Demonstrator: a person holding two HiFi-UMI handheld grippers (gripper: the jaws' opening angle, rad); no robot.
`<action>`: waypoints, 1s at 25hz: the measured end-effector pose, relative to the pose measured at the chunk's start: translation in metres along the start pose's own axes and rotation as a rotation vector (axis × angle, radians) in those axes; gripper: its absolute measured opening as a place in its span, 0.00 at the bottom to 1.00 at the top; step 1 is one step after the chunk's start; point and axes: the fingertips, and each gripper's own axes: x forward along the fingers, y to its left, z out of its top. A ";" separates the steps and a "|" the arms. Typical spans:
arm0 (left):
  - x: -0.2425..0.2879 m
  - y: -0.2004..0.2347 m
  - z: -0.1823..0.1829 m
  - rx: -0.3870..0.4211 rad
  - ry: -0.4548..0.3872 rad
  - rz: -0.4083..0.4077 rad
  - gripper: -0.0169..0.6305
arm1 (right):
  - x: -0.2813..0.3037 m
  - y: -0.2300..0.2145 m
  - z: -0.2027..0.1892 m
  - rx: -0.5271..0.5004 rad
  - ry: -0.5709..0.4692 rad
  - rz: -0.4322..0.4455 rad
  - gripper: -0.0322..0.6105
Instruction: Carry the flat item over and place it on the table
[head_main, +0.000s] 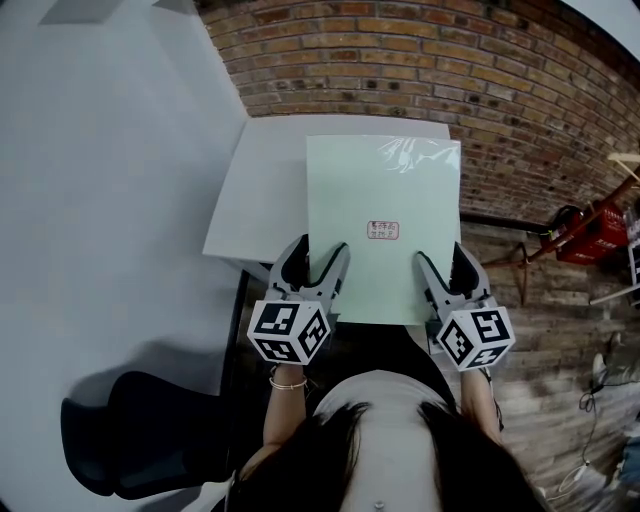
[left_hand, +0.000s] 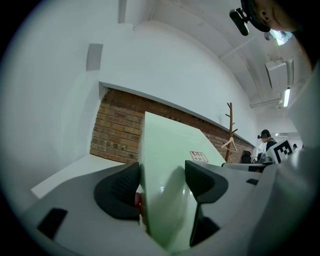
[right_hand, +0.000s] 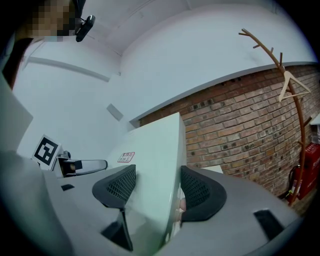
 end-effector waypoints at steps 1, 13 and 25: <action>0.002 0.002 -0.001 0.000 0.001 0.001 0.48 | 0.003 -0.001 -0.001 0.001 0.000 0.001 0.49; 0.037 0.009 -0.004 0.001 0.007 0.018 0.48 | 0.031 -0.026 -0.003 0.010 0.009 0.008 0.49; 0.084 0.024 0.001 -0.007 0.018 0.036 0.48 | 0.074 -0.054 0.005 0.018 0.024 0.016 0.49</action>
